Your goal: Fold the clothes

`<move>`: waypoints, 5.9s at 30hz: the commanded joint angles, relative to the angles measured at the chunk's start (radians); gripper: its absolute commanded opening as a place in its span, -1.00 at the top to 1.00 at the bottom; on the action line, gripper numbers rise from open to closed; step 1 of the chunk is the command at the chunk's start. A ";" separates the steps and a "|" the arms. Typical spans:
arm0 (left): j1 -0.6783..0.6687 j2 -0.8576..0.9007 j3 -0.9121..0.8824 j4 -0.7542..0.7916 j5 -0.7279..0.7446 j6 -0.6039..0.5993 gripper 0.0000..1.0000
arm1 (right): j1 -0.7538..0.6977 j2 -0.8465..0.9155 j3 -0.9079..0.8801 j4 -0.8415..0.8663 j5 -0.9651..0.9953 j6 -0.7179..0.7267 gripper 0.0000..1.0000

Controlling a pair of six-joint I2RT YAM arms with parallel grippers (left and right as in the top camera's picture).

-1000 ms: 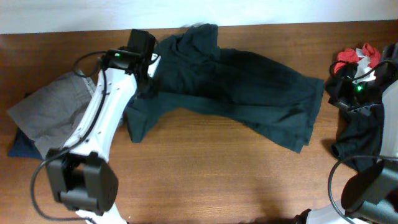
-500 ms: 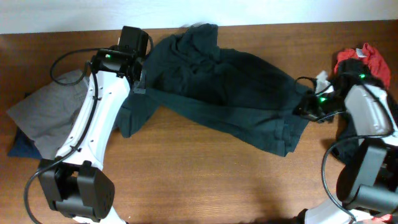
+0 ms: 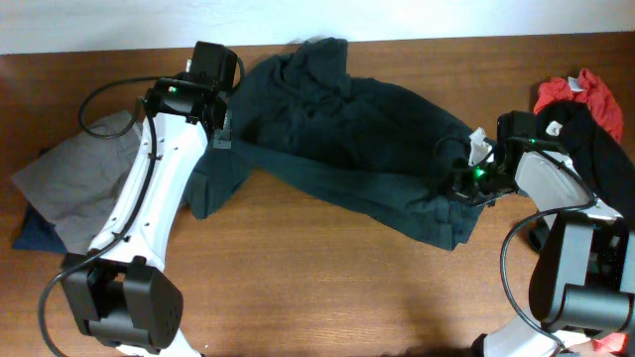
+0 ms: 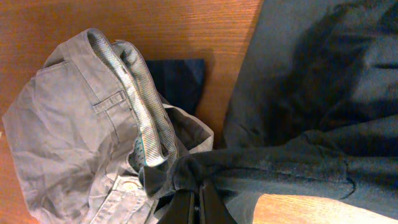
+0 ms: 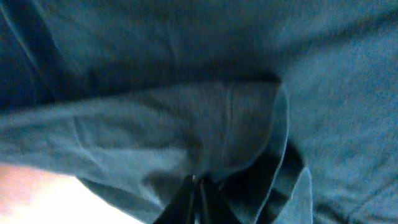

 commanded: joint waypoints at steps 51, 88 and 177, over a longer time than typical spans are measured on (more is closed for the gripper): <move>0.007 -0.019 0.015 0.002 -0.027 -0.011 0.99 | -0.071 0.013 -0.068 -0.050 -0.012 -0.075 0.30; 0.006 -0.236 0.176 0.010 0.020 0.127 0.99 | -0.162 -0.533 0.422 -0.312 0.352 0.101 0.93; 0.051 0.060 0.925 -0.351 0.164 0.330 -0.98 | -0.158 0.131 1.530 -0.730 -0.045 -0.114 -0.23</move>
